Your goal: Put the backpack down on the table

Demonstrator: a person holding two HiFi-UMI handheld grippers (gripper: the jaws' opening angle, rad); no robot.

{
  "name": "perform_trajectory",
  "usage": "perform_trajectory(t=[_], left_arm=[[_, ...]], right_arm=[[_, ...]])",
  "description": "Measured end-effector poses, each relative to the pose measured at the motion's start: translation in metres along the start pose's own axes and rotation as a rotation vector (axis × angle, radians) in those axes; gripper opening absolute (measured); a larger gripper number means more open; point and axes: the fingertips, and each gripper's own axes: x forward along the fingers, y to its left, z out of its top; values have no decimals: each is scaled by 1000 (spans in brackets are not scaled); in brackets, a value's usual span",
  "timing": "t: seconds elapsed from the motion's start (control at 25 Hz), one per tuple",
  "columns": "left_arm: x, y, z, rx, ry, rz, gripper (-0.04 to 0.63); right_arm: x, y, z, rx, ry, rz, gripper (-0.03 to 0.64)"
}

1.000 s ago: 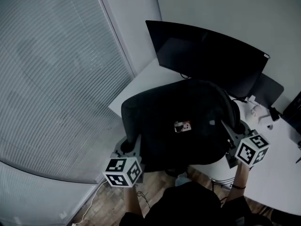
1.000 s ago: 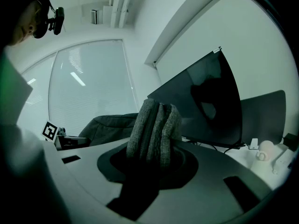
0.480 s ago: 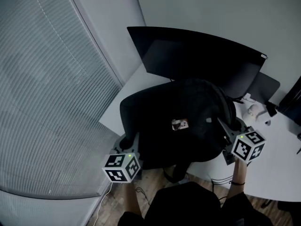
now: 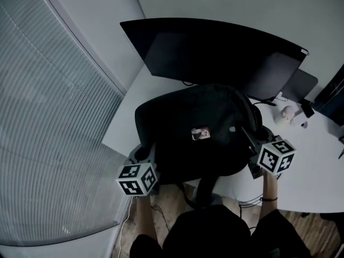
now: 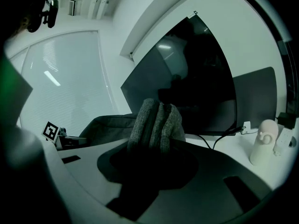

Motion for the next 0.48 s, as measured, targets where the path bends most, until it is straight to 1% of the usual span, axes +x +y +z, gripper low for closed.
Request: perform_trajectory(t=[0.36, 0.48], left_arm=[[52, 12, -33, -20, 95, -38, 49], [66, 13, -40, -4, 125, -44, 49]], right_arm=[[22, -25, -37, 54, 68, -67, 109], [27, -33, -47, 74, 92, -90, 109]])
